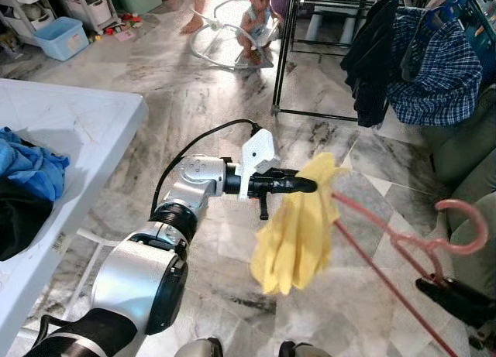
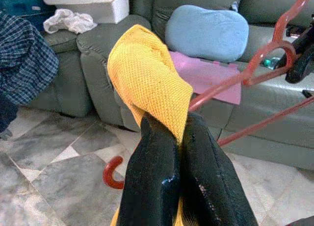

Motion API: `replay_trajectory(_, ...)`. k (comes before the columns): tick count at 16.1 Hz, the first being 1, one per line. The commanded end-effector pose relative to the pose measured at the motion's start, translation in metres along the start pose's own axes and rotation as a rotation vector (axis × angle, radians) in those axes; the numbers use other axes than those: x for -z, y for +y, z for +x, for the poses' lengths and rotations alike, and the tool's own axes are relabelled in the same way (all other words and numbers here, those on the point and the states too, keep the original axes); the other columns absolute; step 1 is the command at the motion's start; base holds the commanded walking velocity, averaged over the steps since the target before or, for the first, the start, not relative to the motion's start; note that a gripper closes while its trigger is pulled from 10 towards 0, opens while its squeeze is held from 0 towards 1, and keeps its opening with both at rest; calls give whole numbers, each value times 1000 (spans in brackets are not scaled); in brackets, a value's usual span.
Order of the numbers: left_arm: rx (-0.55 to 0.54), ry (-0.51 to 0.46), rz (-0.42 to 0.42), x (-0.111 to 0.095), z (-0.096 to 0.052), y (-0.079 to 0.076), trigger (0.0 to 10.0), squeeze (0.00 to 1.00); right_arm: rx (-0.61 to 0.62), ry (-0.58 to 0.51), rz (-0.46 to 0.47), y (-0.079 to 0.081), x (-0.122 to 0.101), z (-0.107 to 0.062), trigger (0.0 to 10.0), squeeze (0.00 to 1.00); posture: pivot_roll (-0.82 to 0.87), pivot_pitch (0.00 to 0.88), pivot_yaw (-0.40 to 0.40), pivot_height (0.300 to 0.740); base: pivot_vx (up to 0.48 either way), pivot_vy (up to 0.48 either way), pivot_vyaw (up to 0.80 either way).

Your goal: Hang hanger

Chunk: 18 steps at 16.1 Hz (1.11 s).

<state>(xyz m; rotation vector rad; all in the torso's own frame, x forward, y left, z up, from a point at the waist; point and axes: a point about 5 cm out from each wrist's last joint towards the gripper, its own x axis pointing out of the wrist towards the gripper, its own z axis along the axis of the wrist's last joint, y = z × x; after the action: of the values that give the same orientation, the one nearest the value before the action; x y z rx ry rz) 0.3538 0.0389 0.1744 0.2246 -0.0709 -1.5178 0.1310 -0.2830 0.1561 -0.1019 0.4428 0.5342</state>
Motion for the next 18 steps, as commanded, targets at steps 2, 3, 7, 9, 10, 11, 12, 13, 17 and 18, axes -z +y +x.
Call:
replay_trajectory(2,-27,-5,32,-9,-2,6,10000,0,-52,15,0,7,-3,-9,10000,0,-109,145,-2,740,0,0,0)
replay_trajectory(3,-30,-4,31,-8,-2,6,10000,0,-54,17,-1,8,-4,-10,10000,0,-109,145,-2,740,0,0,0)
replay_trajectory(7,-97,31,24,-4,-10,10,10000,0,-55,15,-7,15,-9,-27,10000,0,-115,147,-3,740,0,0,0)
replay_trajectory(9,-100,30,25,-4,-9,10,10000,0,-62,16,2,17,-9,-28,10000,0,-120,146,-1,740,0,0,0)
replay_trajectory(10,-105,31,27,-4,-9,10,10000,0,-72,12,3,19,-10,-26,10000,0,-121,146,0,740,0,0,0)
replay_trajectory(11,-105,30,28,-4,-8,10,10000,0,-79,8,4,20,-11,-25,10000,0,-121,146,-1,740,0,0,0)
replay_trajectory(12,-102,26,31,-5,-7,10,10000,0,-89,4,6,21,-11,-24,10000,0,-121,146,-1,740,0,0,0)
replay_trajectory(13,-92,14,37,-8,-5,10,10000,0,-94,5,8,20,-11,-22,10000,0,-117,147,-1,740,0,0,0)
replay_trajectory(17,-128,13,42,-9,-7,13,10000,0,-130,-8,11,25,-13,-14,10000,0,-115,149,0,740,0,0,0)
replay_trajectory(18,-135,13,44,-9,-7,13,10000,0,-135,-8,13,26,-13,-15,10000,0,-115,150,0,740,0,0,0)
